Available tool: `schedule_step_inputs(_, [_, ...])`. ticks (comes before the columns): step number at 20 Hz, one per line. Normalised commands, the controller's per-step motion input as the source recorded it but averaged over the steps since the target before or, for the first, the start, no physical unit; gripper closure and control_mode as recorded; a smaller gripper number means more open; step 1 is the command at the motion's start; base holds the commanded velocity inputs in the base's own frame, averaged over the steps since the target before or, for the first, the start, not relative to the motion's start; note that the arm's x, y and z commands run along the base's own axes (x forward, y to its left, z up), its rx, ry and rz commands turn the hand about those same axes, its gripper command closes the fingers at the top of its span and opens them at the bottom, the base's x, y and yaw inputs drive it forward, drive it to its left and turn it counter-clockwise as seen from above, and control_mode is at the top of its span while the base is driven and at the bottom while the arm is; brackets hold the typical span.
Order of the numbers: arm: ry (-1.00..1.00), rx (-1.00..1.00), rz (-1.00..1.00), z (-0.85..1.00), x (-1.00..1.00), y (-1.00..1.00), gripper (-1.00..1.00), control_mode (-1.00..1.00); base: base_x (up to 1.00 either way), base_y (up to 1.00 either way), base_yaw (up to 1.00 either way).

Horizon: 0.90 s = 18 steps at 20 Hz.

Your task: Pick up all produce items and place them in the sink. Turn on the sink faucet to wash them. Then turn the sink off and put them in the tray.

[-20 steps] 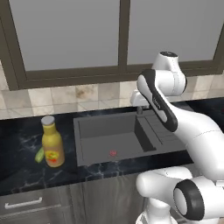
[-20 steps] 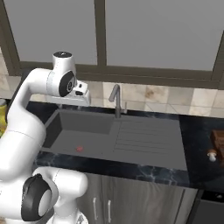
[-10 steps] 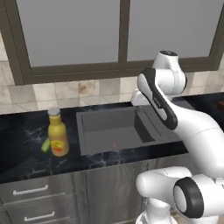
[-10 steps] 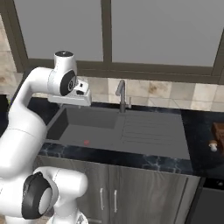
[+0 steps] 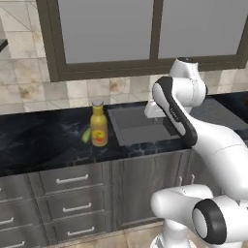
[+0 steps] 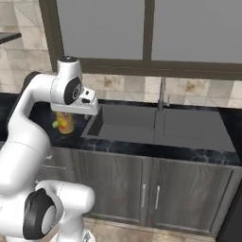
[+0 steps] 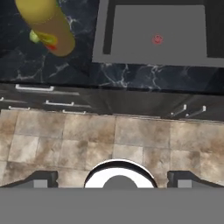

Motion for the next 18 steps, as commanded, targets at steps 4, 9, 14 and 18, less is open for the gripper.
schedule_step_inputs(4, [0.00,0.00,0.00,0.00,0.00,0.00,-1.00,1.00,-0.39,0.83,-0.08])
schedule_step_inputs(9, [0.00,0.00,0.00,0.00,0.00,0.00,-1.00,1.00,-0.13,0.83,-0.12])
schedule_step_inputs(14, [0.00,0.00,0.00,0.00,0.00,0.00,-1.00,1.00,0.00,0.76,-0.19])
schedule_step_inputs(18, [0.00,0.00,0.00,0.00,0.00,0.00,-1.00,1.00,0.08,0.53,-0.22])
